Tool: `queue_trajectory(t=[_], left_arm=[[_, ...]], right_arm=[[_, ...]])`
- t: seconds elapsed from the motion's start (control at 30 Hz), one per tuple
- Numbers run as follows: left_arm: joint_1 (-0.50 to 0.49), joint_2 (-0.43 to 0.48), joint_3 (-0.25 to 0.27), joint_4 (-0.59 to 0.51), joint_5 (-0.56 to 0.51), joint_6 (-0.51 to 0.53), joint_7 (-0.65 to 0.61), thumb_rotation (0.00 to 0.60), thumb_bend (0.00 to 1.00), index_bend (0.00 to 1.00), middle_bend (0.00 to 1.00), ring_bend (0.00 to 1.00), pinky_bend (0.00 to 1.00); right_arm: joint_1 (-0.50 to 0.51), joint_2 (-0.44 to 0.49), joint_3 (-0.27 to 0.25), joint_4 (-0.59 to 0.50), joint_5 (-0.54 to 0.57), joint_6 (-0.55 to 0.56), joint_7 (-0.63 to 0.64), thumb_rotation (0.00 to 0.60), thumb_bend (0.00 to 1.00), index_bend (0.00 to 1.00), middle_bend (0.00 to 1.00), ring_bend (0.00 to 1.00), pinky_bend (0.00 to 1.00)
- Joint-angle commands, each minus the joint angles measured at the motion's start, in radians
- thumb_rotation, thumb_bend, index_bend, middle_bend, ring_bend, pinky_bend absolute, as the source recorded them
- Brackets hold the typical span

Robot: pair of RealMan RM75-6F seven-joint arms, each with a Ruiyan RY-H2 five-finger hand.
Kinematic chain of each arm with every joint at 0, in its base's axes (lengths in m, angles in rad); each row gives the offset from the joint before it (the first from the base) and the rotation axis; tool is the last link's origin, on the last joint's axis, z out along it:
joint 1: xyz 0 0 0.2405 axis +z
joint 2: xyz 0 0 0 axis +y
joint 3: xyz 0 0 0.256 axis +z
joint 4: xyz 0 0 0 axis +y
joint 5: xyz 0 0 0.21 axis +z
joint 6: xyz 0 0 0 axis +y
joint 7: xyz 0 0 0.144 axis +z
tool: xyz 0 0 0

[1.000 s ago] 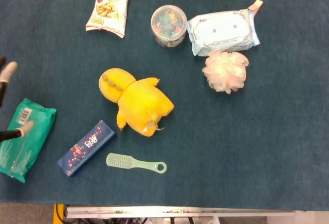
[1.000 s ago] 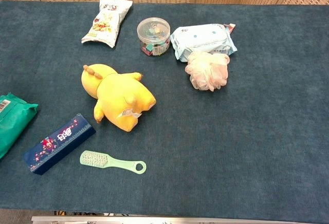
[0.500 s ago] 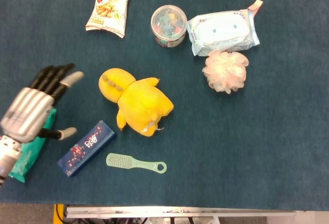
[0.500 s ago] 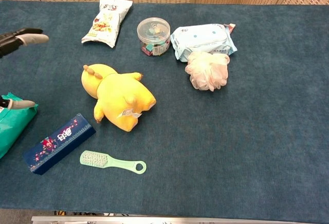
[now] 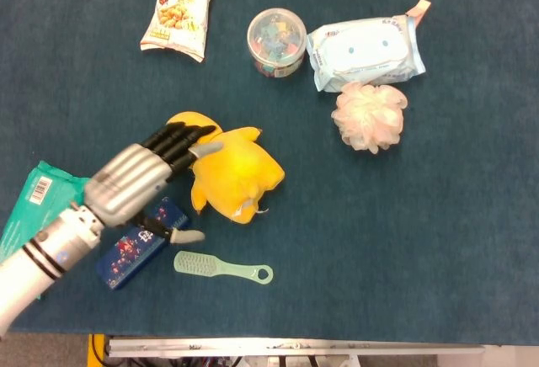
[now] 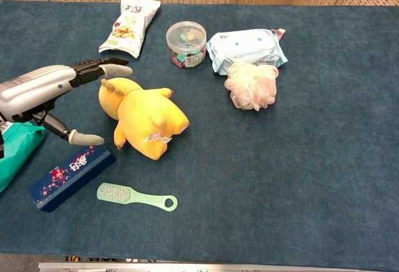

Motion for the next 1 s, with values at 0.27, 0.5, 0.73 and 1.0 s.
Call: queue_trajectory(t=[0.27, 0.5, 0.73, 1.0], left_arm=[[-0.066, -0.089, 0.037, 0.073, 0.024, -0.045, 0.033, 0.247, 0.02, 0.03, 0.00, 0.00, 0.00], [-0.077, -0.144, 0.051, 0.126, 0.011, -0.045, 0.091, 0.241, 0.02, 0.01, 0.00, 0.00, 0.00], [-0.080, -0.187, 0.071, 0.157, 0.008, -0.036, 0.139, 0.222, 0.02, 0.01, 0.00, 0.00, 0.00], [-0.077, -0.223, 0.079, 0.151, 0.006, 0.004, 0.161, 0.214, 0.02, 0.01, 0.00, 0.00, 0.00]], right_arm=[[-0.004, 0.002, 0.000, 0.003, 0.006, 0.001, 0.002, 0.600, 0.20, 0.39, 0.37, 0.25, 0.27], [-0.006, 0.004, 0.001, 0.006, 0.009, 0.000, 0.004, 0.600, 0.20, 0.39, 0.37, 0.25, 0.27], [-0.007, 0.003, 0.000, 0.008, 0.014, -0.005, 0.002, 0.600, 0.20, 0.39, 0.37, 0.25, 0.27], [-0.009, 0.004, 0.000, 0.006, 0.016, -0.006, 0.000, 0.600, 0.20, 0.39, 0.37, 0.25, 0.27]])
